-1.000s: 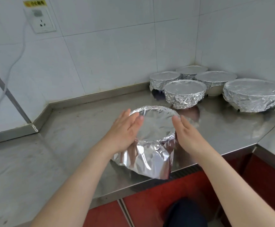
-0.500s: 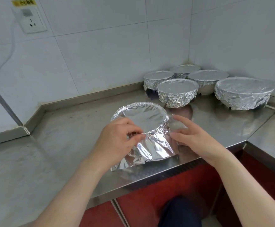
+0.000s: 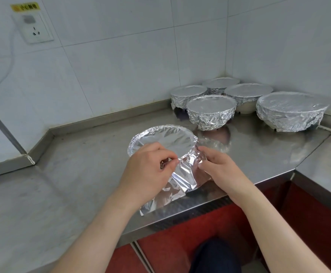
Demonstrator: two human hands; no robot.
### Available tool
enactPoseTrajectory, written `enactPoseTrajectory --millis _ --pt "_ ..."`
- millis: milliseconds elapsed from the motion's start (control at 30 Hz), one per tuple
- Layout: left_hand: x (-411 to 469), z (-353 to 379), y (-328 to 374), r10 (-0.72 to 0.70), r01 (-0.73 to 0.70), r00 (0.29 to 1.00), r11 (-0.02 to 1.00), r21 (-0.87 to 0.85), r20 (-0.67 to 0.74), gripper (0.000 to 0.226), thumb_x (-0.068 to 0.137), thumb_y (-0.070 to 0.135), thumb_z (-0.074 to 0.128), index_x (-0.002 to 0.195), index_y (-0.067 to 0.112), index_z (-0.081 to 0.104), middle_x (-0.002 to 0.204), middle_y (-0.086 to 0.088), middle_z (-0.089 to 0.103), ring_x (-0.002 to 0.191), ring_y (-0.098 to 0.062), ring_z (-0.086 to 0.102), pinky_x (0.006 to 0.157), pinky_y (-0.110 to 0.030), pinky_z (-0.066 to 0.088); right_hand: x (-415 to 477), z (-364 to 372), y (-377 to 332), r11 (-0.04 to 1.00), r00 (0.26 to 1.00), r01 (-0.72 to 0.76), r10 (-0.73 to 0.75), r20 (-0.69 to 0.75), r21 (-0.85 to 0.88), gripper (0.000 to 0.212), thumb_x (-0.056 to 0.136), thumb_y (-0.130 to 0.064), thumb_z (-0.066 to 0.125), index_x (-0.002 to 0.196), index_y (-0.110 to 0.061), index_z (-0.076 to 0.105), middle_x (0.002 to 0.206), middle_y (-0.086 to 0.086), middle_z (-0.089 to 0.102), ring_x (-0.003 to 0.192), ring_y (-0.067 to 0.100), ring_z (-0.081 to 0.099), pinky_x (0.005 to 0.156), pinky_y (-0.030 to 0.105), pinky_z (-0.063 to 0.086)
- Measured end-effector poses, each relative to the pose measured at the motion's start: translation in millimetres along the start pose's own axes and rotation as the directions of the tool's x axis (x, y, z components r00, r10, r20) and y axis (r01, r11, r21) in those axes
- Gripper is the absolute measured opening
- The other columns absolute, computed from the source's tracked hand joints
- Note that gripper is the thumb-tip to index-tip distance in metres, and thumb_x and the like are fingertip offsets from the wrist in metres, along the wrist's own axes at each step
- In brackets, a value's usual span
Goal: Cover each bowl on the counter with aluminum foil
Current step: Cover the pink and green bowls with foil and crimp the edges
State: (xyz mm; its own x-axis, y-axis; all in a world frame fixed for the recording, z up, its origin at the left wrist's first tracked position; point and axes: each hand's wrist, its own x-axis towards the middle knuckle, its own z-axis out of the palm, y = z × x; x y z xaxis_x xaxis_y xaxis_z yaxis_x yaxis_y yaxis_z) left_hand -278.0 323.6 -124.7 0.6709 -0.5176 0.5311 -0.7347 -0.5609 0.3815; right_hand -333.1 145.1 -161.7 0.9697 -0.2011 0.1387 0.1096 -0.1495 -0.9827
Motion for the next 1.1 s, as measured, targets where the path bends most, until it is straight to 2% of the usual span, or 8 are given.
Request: enactPoseTrajectory --millis 167,433,533,600,667,767,900,1100 --pt "5.9 8.2 8.0 0.051 -0.05 0.999 0.996 0.075 -0.014 0.012 0.089 0.032 0.066 0.091 0.025 0.075 0.08 0.01 0.06 0.081 -0.008 0.052 0.072 -0.028 0.045 7.6 14.6 9.5 0.979 0.964 0.022 -0.074 -0.256 -0.202 0.02 0.083 -0.009 0.052 0.074 -0.02 0.065 0.048 -0.016 0.053 0.048 0.003 0.046 0.053 0.02 0.036" --pt "12.3 28.7 9.8 0.143 -0.127 0.985 0.98 0.152 -0.096 0.025 0.085 0.036 0.058 0.076 0.019 0.074 0.07 0.006 0.057 0.071 -0.015 0.054 0.061 -0.03 0.046 21.3 32.9 24.8 0.797 0.918 -0.003 -0.238 -0.318 -0.604 0.019 0.094 -0.013 0.046 0.102 -0.016 0.063 0.079 0.004 0.068 0.077 0.029 0.059 0.069 0.038 0.047" --pt "15.9 29.2 8.7 0.134 -0.119 0.985 0.983 0.141 -0.107 0.02 0.084 0.032 0.063 0.076 0.018 0.074 0.068 0.004 0.057 0.069 -0.015 0.054 0.063 -0.026 0.041 19.9 29.8 19.1 0.987 0.956 0.018 -0.064 -0.285 -0.16 0.03 0.093 -0.01 0.041 0.099 -0.018 0.069 0.069 -0.003 0.063 0.065 0.016 0.054 0.059 0.03 0.042" --pt "17.8 28.0 7.8 0.125 -0.114 0.987 0.988 0.107 -0.102 0.019 0.084 0.031 0.063 0.078 0.017 0.075 0.07 0.004 0.058 0.069 -0.015 0.054 0.065 -0.024 0.038 23.1 29.5 16.7 0.957 0.956 -0.08 0.153 -0.251 0.278 0.027 0.092 -0.024 0.046 0.097 -0.019 0.072 0.08 0.0 0.066 0.069 0.014 0.057 0.053 0.024 0.039" --pt "18.5 27.5 7.7 0.129 -0.121 0.988 0.988 0.093 -0.087 0.021 0.085 0.031 0.061 0.081 0.017 0.076 0.071 0.003 0.058 0.07 -0.014 0.053 0.065 -0.022 0.037 25.9 31.0 14.6 0.901 0.944 -0.151 0.253 -0.211 0.407 0.037 0.087 -0.042 0.052 0.11 -0.017 0.068 0.101 0.006 0.065 0.086 0.022 0.062 0.056 0.024 0.04" --pt "19.5 29.5 7.4 0.167 -0.154 0.983 0.977 0.145 -0.08 0.02 0.087 0.027 0.06 0.078 0.015 0.074 0.068 0.002 0.053 0.067 -0.016 0.051 0.063 -0.023 0.036 27.8 37.2 3.9 0.894 0.965 -0.093 0.188 -0.18 0.438 0.036 0.097 -0.032 0.047 0.112 -0.001 0.06 0.088 0.013 0.063 0.07 0.018 0.065 0.048 0.024 0.048" --pt "22.9 30.7 4.9 0.191 -0.178 0.98 0.969 0.172 -0.056 0.021 0.088 0.021 0.057 0.073 0.013 0.07 0.067 0.002 0.05 0.066 -0.017 0.049 0.062 -0.027 0.038 33.2 45.0 2.5 0.961 0.962 -0.035 0.107 -0.25 0.275 0.036 0.098 -0.026 0.043 0.099 0.007 0.055 0.085 0.015 0.06 0.078 0.021 0.061 0.062 0.03 0.053" --pt "34.9 -4.1 -14.1 0.024 -0.015 0.993 0.996 0.083 -0.114 0.029 0.086 0.037 0.052 0.094 0.021 0.075 0.092 0.006 0.069 0.089 -0.015 0.062 0.081 -0.028 0.048 46.0 31.9 -6.6 0.985 0.946 -0.129 0.156 -0.284 0.112 0.079 0.082 -0.062 0.043 0.142 -0.012 0.042 0.146 0.003 0.046 0.134 0.022 0.042 0.111 0.048 0.034"
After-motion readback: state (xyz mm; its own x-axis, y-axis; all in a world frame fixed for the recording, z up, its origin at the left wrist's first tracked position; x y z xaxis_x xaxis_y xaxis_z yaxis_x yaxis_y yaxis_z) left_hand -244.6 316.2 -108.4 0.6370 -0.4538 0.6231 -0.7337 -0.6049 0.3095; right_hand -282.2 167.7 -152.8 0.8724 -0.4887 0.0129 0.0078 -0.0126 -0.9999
